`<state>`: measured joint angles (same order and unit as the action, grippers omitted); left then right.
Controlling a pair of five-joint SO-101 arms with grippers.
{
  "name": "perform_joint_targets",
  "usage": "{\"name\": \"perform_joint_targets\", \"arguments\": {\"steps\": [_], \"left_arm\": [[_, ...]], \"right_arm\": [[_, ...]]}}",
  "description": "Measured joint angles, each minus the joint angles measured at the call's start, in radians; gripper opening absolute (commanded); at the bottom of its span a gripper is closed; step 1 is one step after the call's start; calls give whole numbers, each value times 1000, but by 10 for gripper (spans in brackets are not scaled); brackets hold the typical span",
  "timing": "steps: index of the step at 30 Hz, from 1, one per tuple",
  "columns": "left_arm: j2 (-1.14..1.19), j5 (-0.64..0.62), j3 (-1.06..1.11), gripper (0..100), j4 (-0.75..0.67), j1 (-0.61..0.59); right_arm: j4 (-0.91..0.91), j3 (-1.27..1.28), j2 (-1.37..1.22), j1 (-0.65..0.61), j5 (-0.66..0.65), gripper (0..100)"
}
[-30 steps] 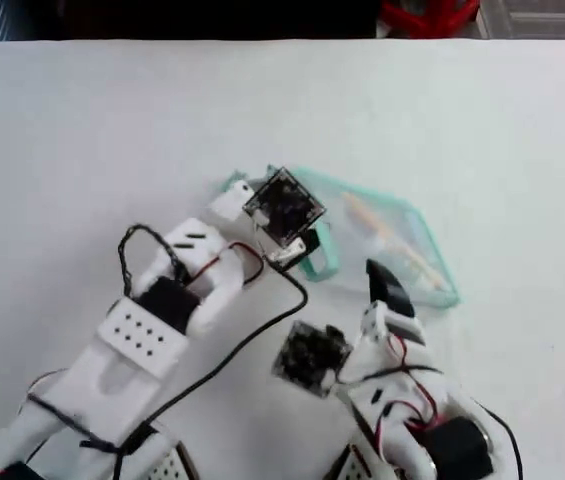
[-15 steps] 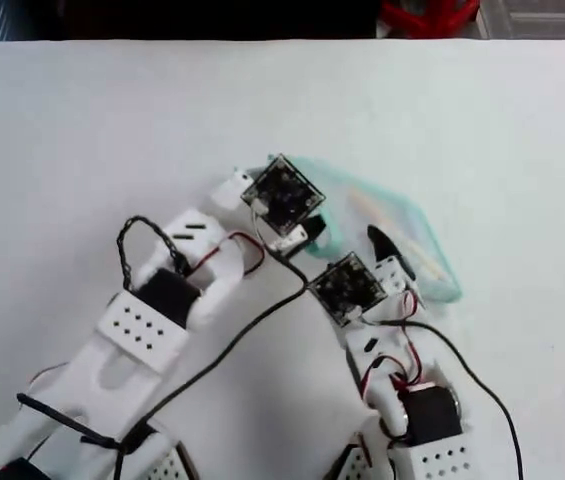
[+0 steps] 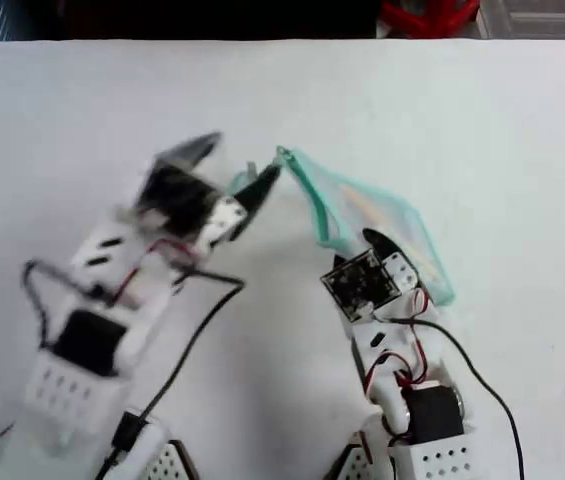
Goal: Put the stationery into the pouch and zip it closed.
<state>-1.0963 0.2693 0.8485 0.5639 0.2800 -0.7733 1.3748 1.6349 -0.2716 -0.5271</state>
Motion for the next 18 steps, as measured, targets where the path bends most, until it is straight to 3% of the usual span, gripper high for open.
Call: {"name": "perform_joint_targets", "arguments": {"steps": [5, 8, 13, 18], "left_arm": [[-252, -11, 0, 260, 146, -135], [-281, -11, -2, 260, 190, -229], [-238, -41, -8, 260, 196, -428], [-21, -6, -29, 260, 250, -626]], "right_arm": [[-115, -123, 0, -97, 64, 19], [-193, -239, -2, -161, 80, 19], [-313, -423, 2, -245, 92, 19], [-324, -431, -2, -253, 144, 19]]}}
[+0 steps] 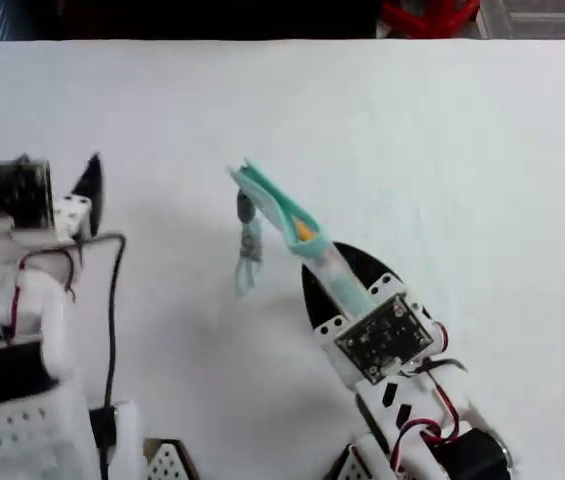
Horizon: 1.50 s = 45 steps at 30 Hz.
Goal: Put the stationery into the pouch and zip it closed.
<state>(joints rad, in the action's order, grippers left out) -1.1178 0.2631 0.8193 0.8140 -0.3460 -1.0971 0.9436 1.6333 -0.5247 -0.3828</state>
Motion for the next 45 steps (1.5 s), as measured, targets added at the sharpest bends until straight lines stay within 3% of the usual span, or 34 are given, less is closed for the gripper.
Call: {"name": "perform_joint_targets", "arguments": {"steps": [5, 11, 14, 19, 30, 36, 41, 45], "left_arm": [[164, 132, 26, 266, 46, 48], [176, 301, 117, 294, 48, 298], [176, 370, 157, 294, 23, 367], [178, 265, 269, 294, -172, 428], [186, -167, 532, 294, -683, 585], [186, -198, 687, 294, -924, 624], [186, -199, 692, 289, -957, 621], [186, -199, 689, 213, -959, 621]], "right_arm": [[0, 21, 0, 2, 9, 19], [-3, 21, -2, 15, 9, 19], [-3, 21, -2, 64, 17, 19], [-3, 21, -2, 84, 68, 19], [-3, 21, -2, 83, 74, 19], [-3, 21, -2, 75, 74, 19], [-3, 21, -2, 12, 74, 19], [-3, 21, -2, -6, 74, 19]]}}
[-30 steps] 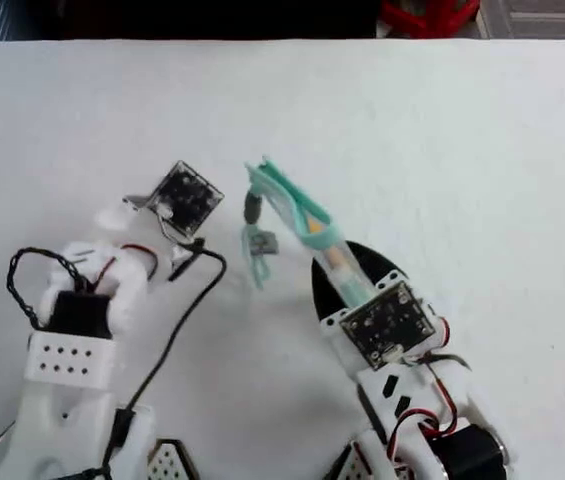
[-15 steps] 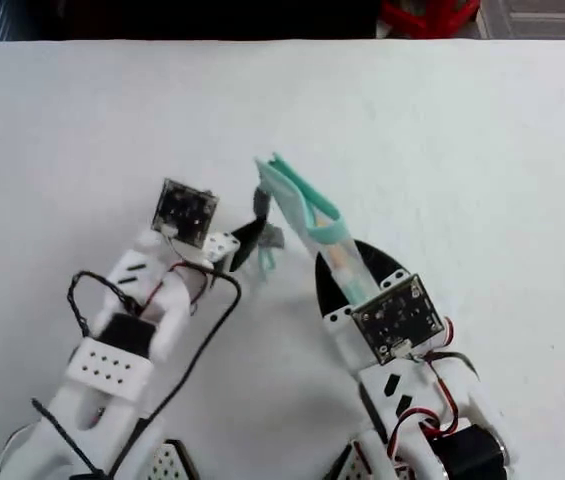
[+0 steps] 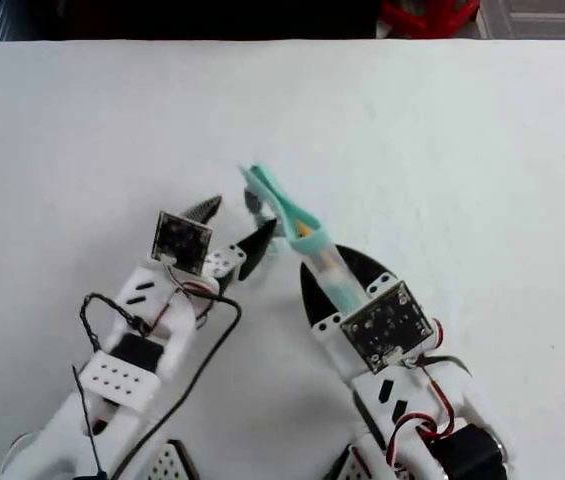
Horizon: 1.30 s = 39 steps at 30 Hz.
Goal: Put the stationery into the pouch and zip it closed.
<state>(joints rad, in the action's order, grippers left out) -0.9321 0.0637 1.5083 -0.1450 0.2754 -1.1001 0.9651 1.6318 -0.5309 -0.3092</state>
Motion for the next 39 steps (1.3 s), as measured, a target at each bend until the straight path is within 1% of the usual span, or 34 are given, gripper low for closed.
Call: {"name": "perform_joint_targets", "arguments": {"steps": [5, 8, 14, 16, 20, 22, 24, 27, 28, 29, 30, 32, 39], "left_arm": [[8, 0, -21, 240, 0, -5], [72, 0, -44, 242, -26, -5], [399, 0, -192, 242, -167, -46], [488, 0, -206, 242, -227, -48], [499, 0, -173, 241, -351, -48], [499, 0, -158, 239, -373, -46], [499, 0, -158, 194, -382, -46], [499, 0, -152, 22, -385, -46], [494, 0, -150, 18, -387, -46], [489, 0, -150, 45, -388, -44], [482, 0, -150, 46, -388, -44], [474, 0, -150, 19, -388, -44], [471, 0, -132, 23, -402, -58]], "right_arm": [[0, 0, 2, -23, 0, 19], [0, 0, 2, -23, 0, 19], [0, 0, 2, -23, 0, 19], [0, 0, 2, -25, 0, 19], [0, 0, 2, -25, 0, 19], [0, 0, 2, -25, 0, 19], [0, 0, 2, -25, 0, 19], [0, 0, 2, -25, 0, 19], [0, 0, 2, -25, 0, 19], [0, 0, 2, -26, 0, 19], [0, 0, 2, -28, 0, 19], [0, 0, 2, -28, 0, 19], [0, 0, 0, -15, 0, 19]]}}
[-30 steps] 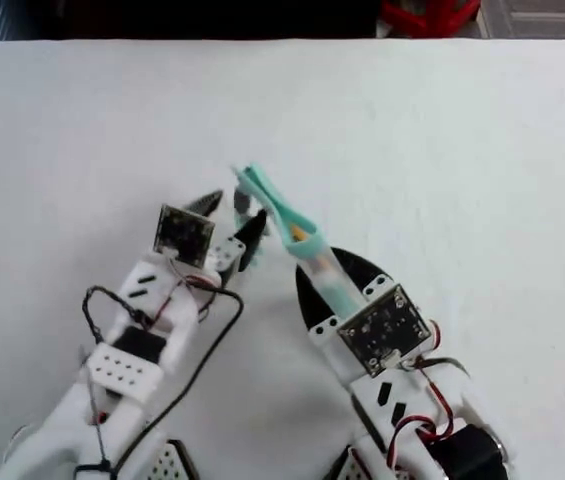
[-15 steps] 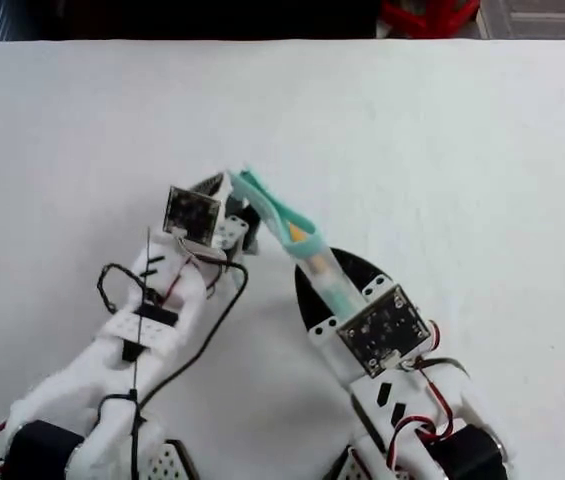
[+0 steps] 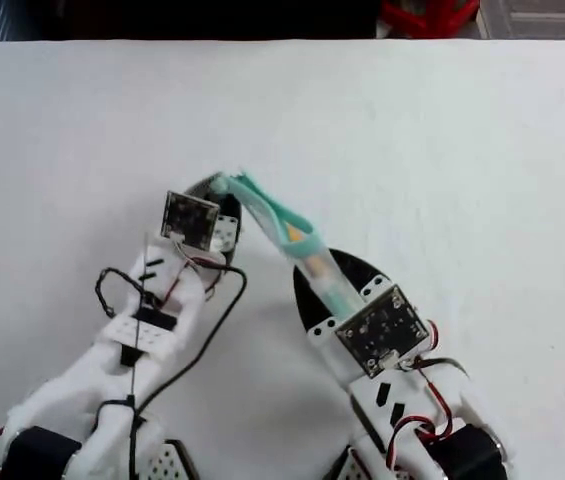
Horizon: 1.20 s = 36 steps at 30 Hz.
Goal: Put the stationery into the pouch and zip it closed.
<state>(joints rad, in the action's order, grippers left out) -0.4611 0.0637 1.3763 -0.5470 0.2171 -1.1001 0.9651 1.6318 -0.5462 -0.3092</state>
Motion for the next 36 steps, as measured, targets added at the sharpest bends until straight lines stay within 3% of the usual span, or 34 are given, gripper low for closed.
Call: {"name": "perform_joint_targets", "arguments": {"steps": [5, 8, 16, 23, 25, 30, 36], "left_arm": [[-146, 0, 0, 23, 9, -80], [-292, 26, 0, 23, 110, -101], [-718, 60, -160, 23, 709, -71], [-798, 61, -295, 23, 1036, 46], [-798, 61, -308, 23, 1082, 48], [-798, 61, -311, 23, 1105, 48], [-799, 61, -311, 23, 1105, 51]], "right_arm": [[5, 48, 0, 55, -3, 19], [35, 94, 2, 46, -5, 19], [57, 155, -2, -69, -100, 19], [143, 155, -107, -74, -100, 21], [172, 153, -146, -74, -100, 33], [186, 153, -147, -71, -18, 199], [163, 155, -21, -69, 17, 99]]}}
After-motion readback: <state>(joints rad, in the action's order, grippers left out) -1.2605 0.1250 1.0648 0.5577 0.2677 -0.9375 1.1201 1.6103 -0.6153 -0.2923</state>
